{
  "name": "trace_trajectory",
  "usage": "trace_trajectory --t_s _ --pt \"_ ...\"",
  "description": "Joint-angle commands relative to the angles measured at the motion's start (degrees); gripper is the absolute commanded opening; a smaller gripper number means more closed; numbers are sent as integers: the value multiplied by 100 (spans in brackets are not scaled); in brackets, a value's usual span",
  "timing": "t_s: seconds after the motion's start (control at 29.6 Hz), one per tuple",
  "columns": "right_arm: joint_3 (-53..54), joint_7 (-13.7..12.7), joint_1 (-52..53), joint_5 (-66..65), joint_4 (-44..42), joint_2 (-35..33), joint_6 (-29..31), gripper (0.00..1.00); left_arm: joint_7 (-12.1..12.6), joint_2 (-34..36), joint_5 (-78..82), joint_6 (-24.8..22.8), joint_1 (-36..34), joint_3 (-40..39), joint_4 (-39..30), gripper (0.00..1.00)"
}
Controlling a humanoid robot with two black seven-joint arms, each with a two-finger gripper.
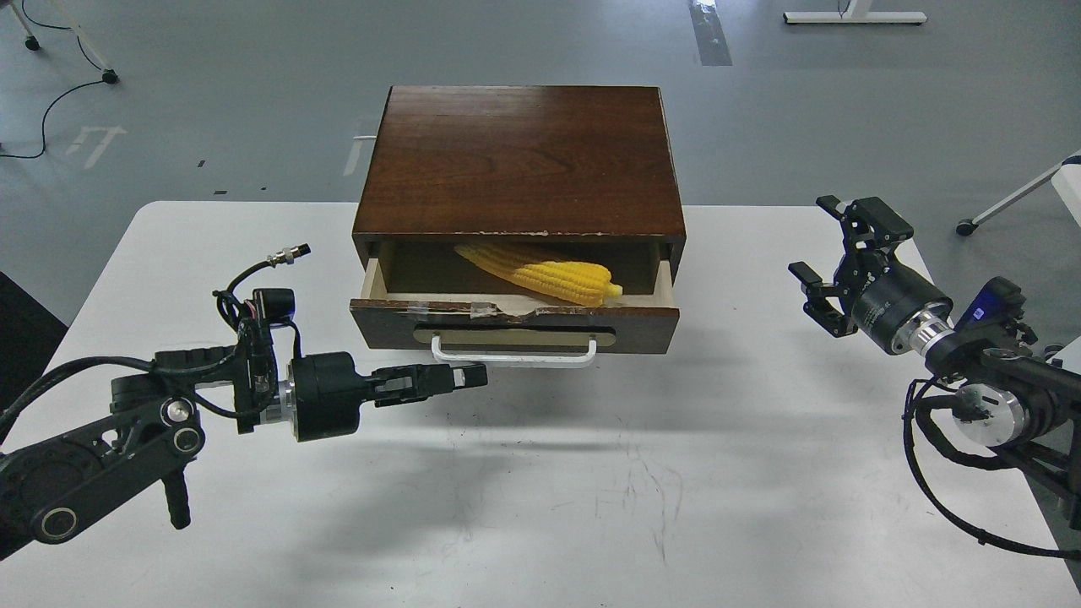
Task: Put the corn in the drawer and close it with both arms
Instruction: 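Push the drawer into the wooden box with the left gripper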
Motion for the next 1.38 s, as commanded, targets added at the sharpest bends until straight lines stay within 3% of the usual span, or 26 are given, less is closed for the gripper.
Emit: trace_trajectory --t_s 0.0,0.57,1.35 --pt "0 -1 -16 0 0 5 1 97 -11 -8 -93 -2 -81 11 179 0" --pt "0 -1 -51 0 8 -4 1 97 -11 -17 -137 -2 -319 55 575 0" --pt "9 -1 -60 0 17 -4 1 97 -11 63 -58 -2 -336 116 171 0"
